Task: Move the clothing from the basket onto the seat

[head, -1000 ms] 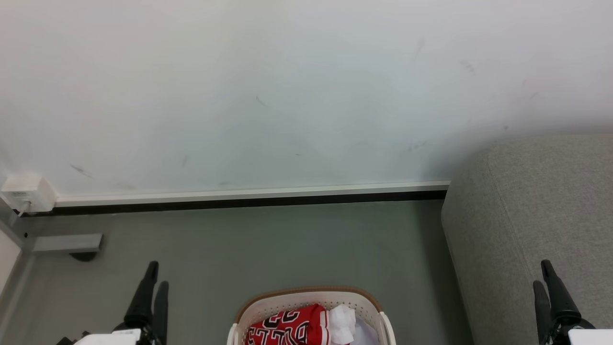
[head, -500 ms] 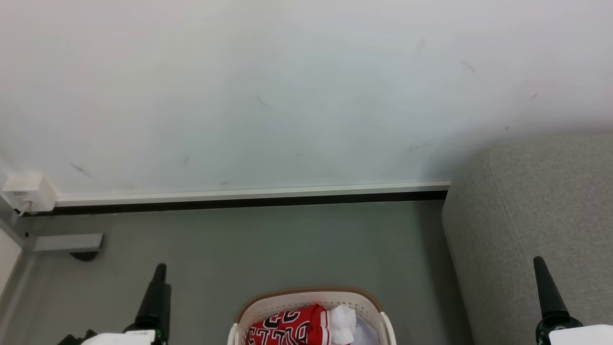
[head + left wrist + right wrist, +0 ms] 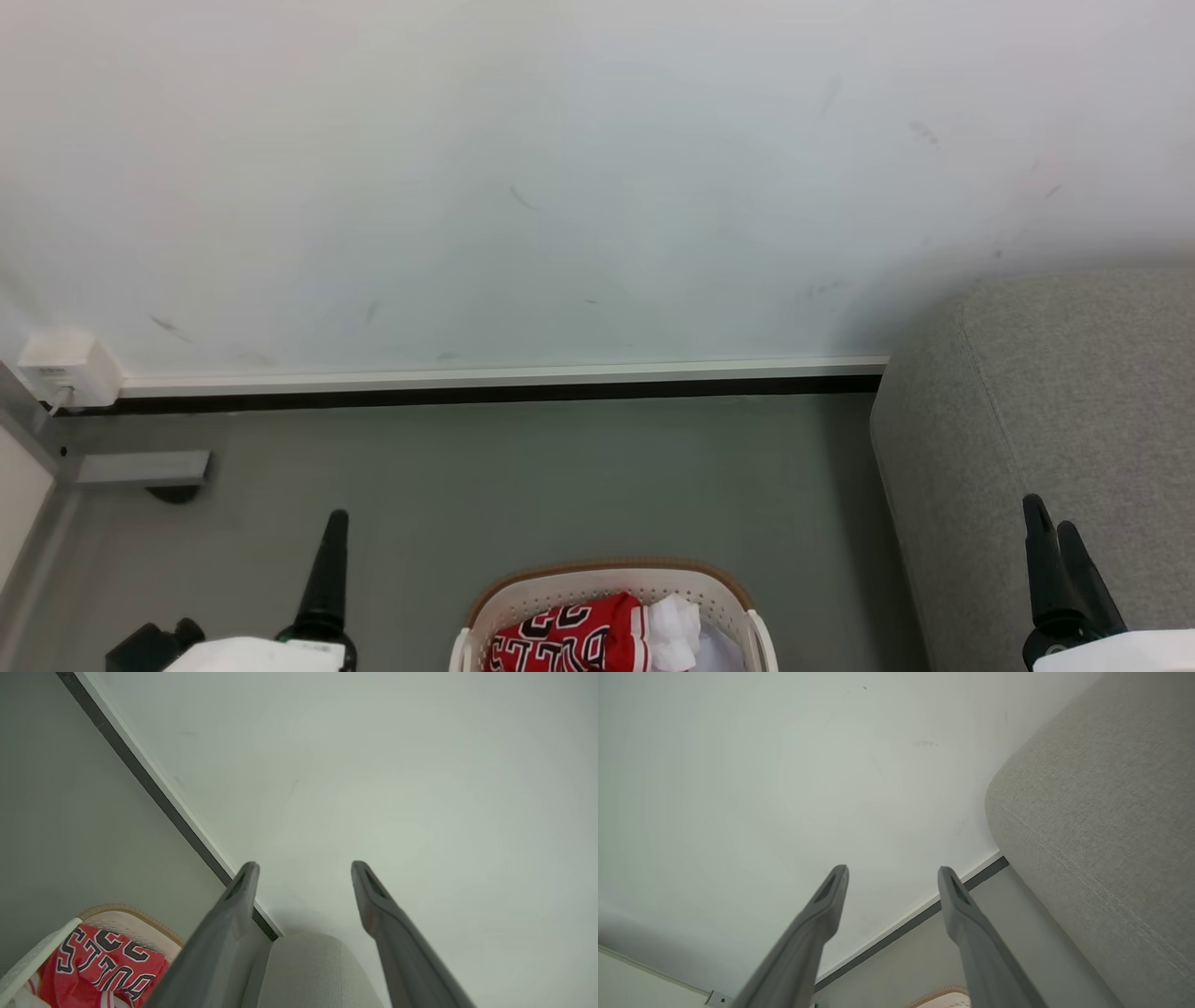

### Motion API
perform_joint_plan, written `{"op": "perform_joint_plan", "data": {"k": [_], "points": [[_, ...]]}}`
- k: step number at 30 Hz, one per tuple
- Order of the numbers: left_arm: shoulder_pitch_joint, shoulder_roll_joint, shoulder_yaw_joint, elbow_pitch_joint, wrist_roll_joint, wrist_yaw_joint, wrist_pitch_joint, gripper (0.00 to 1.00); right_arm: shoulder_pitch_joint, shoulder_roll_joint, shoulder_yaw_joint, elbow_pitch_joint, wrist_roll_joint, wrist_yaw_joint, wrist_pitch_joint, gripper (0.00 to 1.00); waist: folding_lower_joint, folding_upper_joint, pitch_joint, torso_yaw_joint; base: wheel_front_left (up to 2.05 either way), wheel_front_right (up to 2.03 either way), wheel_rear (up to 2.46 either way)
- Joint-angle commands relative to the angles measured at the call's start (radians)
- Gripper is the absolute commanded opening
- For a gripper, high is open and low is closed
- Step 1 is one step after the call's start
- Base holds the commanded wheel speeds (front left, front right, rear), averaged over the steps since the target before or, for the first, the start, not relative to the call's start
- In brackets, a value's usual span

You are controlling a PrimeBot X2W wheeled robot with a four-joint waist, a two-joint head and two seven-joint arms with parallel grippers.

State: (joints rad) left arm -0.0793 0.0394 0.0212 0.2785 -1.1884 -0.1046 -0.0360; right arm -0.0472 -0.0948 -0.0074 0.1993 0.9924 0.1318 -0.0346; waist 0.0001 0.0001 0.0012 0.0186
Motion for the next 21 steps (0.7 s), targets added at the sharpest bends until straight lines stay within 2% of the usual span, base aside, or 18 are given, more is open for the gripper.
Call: {"op": "perform_joint_plan", "data": {"k": [1, 12, 21], "points": [[-0.015, 0.008, -0.002, -0.02, 0.047, 0.004, -0.01, 1.0, -0.006, -0.013, 0.003, -0.018, -0.045, -0.001, -0.011, 1.0, -0.0001, -0.0001, 0.0, 0.001, 0.0, 0.0, 0.0], [0.0, 0.009, -0.02, -0.037, 0.308, 0.027, -0.048, 1.0, 0.002, -0.022, 0.032, -0.023, -0.259, -0.001, -0.049, 1.0, -0.0001, -0.0001, -0.003, 0.007, 0.0, 0.0, 0.0], [0.008, 0.01, -0.019, -0.03, 0.446, 0.03, -0.077, 1.0, 0.004, -0.032, 0.058, -0.022, -0.392, -0.001, -0.077, 1.0, -0.0001, -0.0001, -0.005, 0.011, 0.0, 0.0, 0.0]]}}
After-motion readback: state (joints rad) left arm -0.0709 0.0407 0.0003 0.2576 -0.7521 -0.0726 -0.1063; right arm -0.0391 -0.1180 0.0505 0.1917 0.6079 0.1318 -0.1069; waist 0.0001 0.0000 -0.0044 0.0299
